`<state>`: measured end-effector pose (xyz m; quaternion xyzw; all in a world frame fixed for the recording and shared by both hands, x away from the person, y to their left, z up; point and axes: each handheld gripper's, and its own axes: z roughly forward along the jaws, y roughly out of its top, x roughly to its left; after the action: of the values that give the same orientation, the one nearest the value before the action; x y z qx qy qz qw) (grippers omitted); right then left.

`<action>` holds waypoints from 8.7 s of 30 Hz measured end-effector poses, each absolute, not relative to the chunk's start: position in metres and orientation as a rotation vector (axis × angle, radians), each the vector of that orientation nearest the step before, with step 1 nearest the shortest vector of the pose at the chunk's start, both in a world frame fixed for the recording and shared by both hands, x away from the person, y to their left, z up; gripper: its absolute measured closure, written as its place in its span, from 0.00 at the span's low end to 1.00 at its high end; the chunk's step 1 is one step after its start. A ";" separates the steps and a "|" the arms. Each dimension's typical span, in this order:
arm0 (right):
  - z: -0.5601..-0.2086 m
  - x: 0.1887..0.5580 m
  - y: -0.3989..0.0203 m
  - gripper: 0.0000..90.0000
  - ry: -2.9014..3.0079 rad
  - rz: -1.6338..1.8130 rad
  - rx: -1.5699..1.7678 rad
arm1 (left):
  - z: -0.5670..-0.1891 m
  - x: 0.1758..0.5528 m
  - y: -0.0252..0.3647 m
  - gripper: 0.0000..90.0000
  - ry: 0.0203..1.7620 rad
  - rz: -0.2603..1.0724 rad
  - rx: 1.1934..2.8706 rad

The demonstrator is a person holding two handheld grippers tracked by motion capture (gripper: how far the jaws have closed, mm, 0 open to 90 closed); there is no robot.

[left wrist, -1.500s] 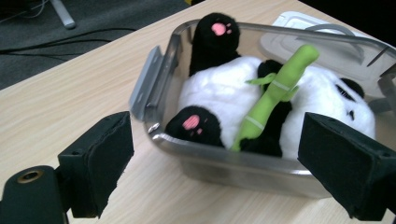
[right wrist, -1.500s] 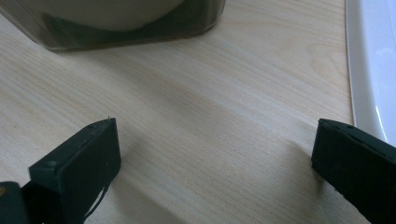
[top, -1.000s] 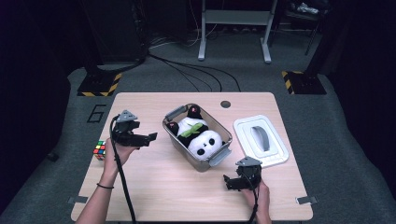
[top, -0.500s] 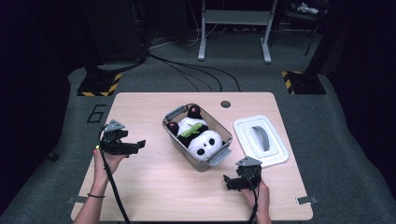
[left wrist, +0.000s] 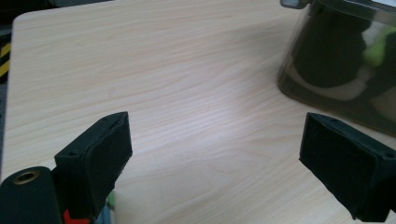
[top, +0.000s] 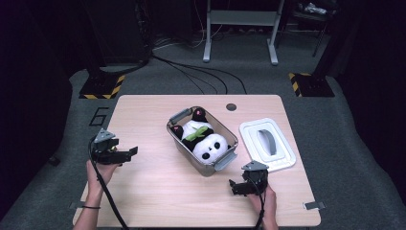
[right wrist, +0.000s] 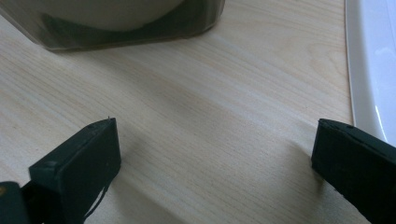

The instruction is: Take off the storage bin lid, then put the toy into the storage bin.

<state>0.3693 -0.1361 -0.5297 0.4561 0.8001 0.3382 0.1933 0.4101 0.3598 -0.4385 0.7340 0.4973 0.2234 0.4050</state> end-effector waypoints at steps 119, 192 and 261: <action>-0.530 0.370 -0.137 0.01 2.250 0.942 1.265 | -0.421 0.417 0.322 0.38 0.961 0.552 1.981; -0.530 0.370 -0.137 0.01 2.245 0.945 1.270 | -0.394 0.531 0.175 0.38 0.807 0.394 2.058; -0.530 0.370 -0.137 0.01 2.248 0.945 1.265 | -0.362 0.493 0.218 0.13 0.887 0.501 2.064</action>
<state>0.3698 -0.1373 -0.5296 0.4516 0.8024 0.3373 0.1959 0.4930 0.2177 -0.3624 0.8188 0.3520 0.1986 0.4078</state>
